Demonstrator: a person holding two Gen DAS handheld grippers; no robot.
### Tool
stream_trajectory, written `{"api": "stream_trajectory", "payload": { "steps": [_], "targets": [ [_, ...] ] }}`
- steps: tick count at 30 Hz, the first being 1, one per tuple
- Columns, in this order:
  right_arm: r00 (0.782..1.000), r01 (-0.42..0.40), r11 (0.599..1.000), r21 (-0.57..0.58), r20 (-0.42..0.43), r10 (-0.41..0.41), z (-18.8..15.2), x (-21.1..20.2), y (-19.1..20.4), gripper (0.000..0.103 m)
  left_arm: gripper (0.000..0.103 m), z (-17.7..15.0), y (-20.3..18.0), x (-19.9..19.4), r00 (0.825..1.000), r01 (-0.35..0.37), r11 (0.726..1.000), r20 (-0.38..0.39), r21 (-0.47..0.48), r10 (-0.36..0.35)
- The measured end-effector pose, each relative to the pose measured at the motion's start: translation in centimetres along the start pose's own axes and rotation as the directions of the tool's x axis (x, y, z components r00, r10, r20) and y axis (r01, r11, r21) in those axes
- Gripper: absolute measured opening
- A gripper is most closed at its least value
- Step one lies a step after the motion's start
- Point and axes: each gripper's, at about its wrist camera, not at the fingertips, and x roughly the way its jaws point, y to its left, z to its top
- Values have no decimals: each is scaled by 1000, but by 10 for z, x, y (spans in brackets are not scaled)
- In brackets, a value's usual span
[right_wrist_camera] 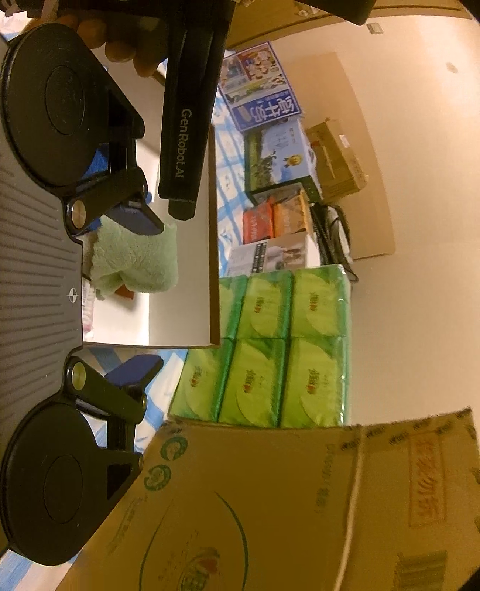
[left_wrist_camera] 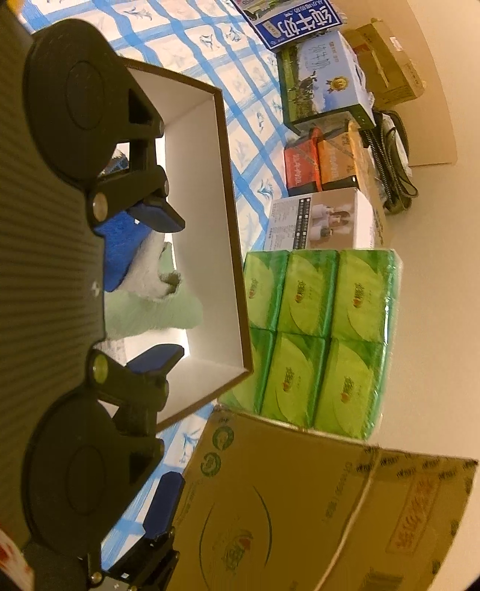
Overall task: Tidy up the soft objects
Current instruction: 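Move both tools back from the box toward the table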
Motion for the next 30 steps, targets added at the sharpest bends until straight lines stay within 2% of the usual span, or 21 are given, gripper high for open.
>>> {"api": "stream_trajectory", "payload": {
  "steps": [5, 13, 18, 30],
  "targets": [
    [1000, 16, 999, 42, 25, -17, -1, -29, 5, 76, 70, -7, -1, -33, 999, 33, 999, 18, -1, -33],
    [998, 42, 992, 116, 44, -47, -16, -80, 15, 79, 71, -28, 7, -88, 996, 80, 997, 40, -23, -79],
    [998, 55, 988, 142, 31, -60, -30, -111, 26, 80, 71, -50, 15, -122, 992, 123, 992, 44, -26, -122],
    [995, 92, 974, 208, 20, -98, -57, -183, 60, 80, 71, -110, 40, -193, 986, 158, 987, 44, 25, -159]
  ]
}}
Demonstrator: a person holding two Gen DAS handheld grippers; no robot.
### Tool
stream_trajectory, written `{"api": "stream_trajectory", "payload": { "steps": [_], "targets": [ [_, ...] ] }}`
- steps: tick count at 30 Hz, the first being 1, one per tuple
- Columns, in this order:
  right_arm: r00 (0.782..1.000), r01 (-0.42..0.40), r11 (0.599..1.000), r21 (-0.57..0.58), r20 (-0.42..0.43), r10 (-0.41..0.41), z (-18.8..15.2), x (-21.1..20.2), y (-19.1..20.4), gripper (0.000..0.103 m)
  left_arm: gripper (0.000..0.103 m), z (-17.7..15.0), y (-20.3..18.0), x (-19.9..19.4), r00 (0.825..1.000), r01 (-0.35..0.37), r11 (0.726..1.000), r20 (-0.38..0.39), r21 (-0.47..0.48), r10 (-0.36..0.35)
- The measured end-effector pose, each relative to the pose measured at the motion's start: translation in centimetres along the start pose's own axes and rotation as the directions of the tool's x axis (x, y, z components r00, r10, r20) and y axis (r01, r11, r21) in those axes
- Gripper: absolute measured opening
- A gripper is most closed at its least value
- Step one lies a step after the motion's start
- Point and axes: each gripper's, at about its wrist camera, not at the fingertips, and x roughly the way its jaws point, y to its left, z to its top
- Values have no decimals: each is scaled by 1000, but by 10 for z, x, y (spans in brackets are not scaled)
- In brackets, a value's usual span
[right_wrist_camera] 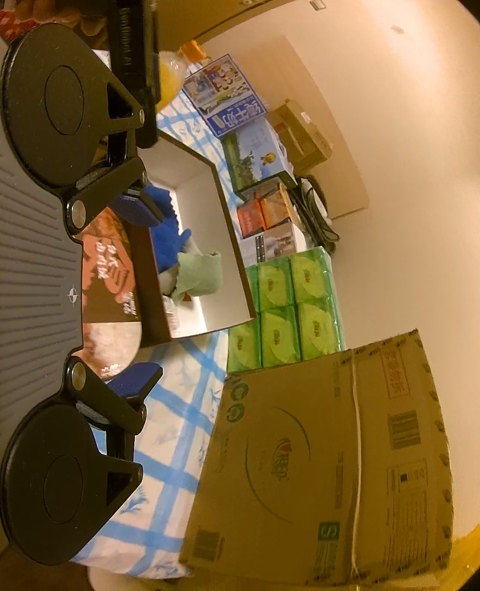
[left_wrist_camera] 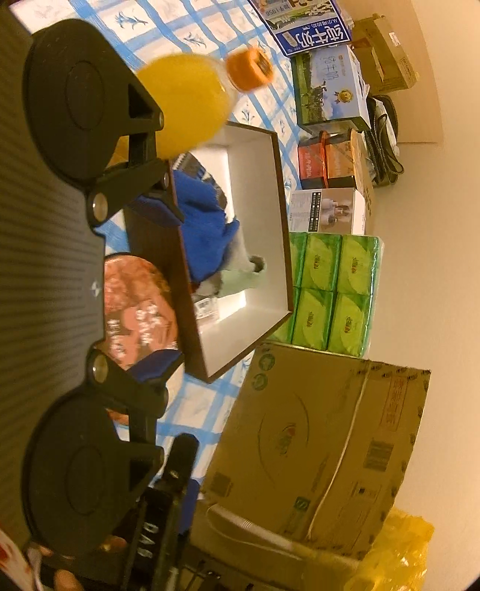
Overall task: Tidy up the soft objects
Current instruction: 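Move both tools back from the box toward the table, then grasp the black round sponge pad with the right tool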
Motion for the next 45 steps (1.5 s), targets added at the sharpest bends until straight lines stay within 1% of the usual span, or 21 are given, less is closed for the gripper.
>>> {"api": "stream_trajectory", "payload": {
  "steps": [7, 11, 14, 21, 24, 26, 31, 34, 38, 45],
  "targets": [
    [1000, 12, 1000, 8, 5, -12, -14, -33, 17, 80, 71, -21, 12, -34, 1000, 12, 1000, 11, 20, -12],
    [1000, 7, 1000, 30, 5, -7, -23, -48, 25, 80, 76, -36, 20, -49, 1000, 12, 999, 12, 31, -13],
    [1000, 11, 999, 35, 0, -11, -32, -57, 33, 80, 76, -47, 28, -58, 1000, 8, 999, 8, 36, -9],
    [999, 34, 999, 24, -33, -33, -56, -70, 57, 80, 77, -78, 46, -70, 999, 9, 999, -42, 49, -6],
    [999, 29, 999, 37, -39, -27, -68, -73, 65, 80, 77, -90, 53, -74, 998, 16, 999, -56, 46, -13],
    [999, 22, 999, 43, -50, -20, -75, -73, 71, 80, 80, -98, 59, -78, 998, 23, 999, -66, 45, -20],
    [995, -11, 1000, 19, -98, 13, -94, -71, 88, 80, 81, -113, 71, -84, 996, 14, 999, -84, 49, -9],
    [990, -31, 999, 23, -140, 34, -104, -67, 94, 80, 82, -121, 78, -87, 995, 10, 999, -102, 36, -7],
    [982, -54, 996, 72, -178, 66, -116, -62, 97, 80, 83, -131, 86, -91, 994, 3, 999, -108, 35, 0],
    [969, -59, 995, 78, -235, 76, -131, -50, 105, 80, 84, -148, 103, -92, 989, -21, 1000, -149, 16, 23]
  ]
}}
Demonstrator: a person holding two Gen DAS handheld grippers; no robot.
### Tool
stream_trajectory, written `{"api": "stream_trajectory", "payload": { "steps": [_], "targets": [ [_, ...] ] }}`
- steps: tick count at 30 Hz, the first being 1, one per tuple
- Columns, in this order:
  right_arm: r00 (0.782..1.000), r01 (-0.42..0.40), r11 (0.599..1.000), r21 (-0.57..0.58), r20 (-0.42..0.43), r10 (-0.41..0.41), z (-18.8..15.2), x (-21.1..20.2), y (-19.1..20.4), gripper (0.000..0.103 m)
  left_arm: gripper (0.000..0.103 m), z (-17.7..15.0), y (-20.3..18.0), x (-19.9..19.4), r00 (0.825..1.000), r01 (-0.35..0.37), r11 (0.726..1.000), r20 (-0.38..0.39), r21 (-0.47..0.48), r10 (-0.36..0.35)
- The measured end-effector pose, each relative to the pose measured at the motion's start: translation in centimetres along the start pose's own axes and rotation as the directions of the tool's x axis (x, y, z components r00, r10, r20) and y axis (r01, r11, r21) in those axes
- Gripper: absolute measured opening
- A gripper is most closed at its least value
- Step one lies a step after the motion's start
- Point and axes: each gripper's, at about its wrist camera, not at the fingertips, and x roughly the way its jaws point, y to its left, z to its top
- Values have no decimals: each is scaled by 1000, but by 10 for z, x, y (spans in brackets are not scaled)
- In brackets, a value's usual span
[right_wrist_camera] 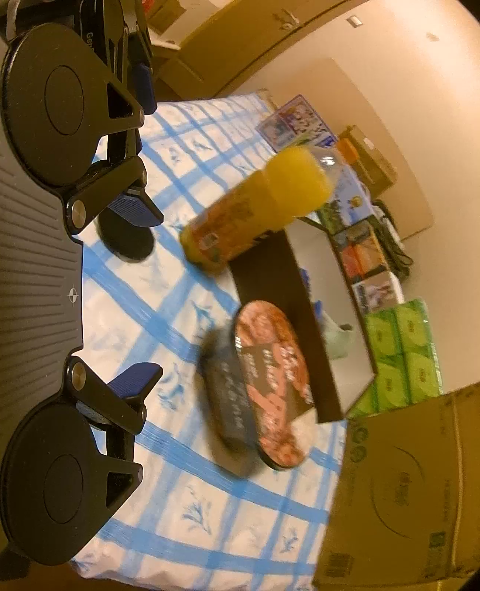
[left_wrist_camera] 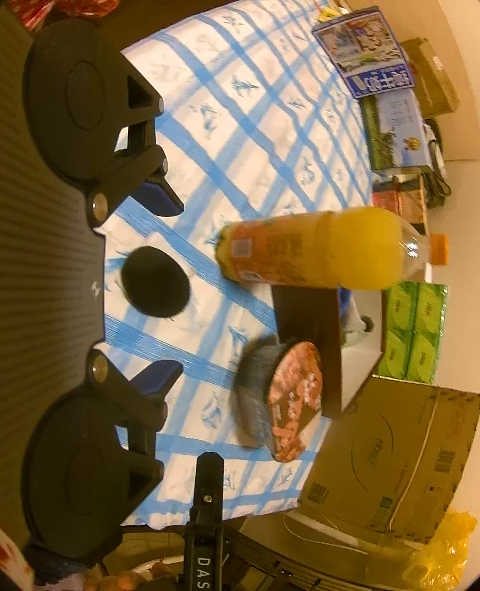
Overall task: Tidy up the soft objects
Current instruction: 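Grasp the black round sponge pad with the right tool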
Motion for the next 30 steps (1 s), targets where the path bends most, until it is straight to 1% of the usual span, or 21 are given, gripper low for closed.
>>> {"api": "stream_trajectory", "payload": {
  "steps": [8, 16, 24, 30],
  "targets": [
    [998, -22, 999, -31, -65, 20, -17, 19, 14, 80, 83, -20, 16, 11, 998, -8, 1000, -63, -18, 6],
    [990, -35, 996, -77, -137, 24, -34, 46, 29, 80, 83, -32, 29, 24, 995, -27, 1000, -92, -15, 26],
    [985, -41, 988, -152, -173, 15, -39, 77, 42, 80, 83, -37, 46, 47, 991, -40, 999, -129, -10, 39],
    [981, -52, 976, -213, -195, 10, -41, 104, 50, 80, 83, -38, 61, 67, 986, -57, 998, -158, -29, 51]
  ]
}}
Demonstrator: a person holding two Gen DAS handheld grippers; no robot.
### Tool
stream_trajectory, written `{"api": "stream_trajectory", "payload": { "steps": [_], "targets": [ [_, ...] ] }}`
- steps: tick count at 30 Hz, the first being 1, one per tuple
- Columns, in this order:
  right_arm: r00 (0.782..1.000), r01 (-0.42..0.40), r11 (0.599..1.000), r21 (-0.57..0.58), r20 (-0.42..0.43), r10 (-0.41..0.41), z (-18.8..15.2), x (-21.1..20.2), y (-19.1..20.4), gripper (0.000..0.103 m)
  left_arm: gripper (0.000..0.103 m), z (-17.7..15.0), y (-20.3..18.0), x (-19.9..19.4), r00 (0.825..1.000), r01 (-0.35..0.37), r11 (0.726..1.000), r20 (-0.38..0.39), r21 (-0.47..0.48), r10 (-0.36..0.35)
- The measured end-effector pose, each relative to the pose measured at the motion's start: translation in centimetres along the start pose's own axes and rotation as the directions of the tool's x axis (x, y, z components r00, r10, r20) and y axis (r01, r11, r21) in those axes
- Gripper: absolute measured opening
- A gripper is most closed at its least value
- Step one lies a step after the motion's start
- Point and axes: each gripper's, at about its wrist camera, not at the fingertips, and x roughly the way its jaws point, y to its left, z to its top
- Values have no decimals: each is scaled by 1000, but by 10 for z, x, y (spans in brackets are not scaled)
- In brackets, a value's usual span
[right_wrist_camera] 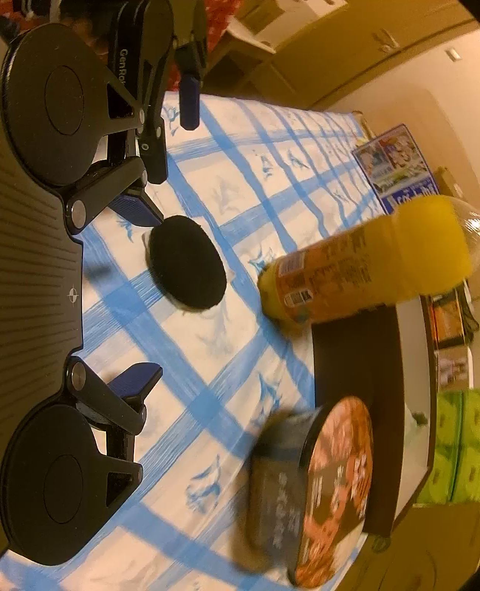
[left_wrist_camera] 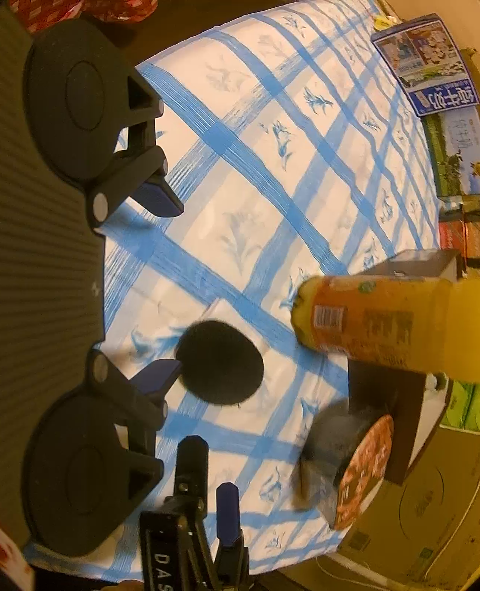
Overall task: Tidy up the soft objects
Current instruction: 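Grasp the black round sponge pad with the right tool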
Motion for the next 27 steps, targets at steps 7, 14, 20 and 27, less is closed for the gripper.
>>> {"api": "stream_trajectory", "payload": {
  "steps": [7, 14, 20, 27],
  "targets": [
    [1000, -4, 991, -132, -13, 2, 4, 32, 14, 80, 83, 2, 15, 16, 1000, -16, 1000, -18, -13, 15],
    [1000, -19, 970, -243, -27, 13, 6, 57, 24, 80, 82, 0, 24, 27, 999, -30, 999, -31, -17, 29],
    [999, -24, 957, -290, -50, 10, 4, 71, 26, 82, 81, -2, 30, 33, 998, -45, 999, -43, -17, 44],
    [999, -6, 934, -357, -47, -12, 1, 83, 29, 88, 81, -1, 33, 39, 998, -38, 999, -48, -15, 38]
  ]
}}
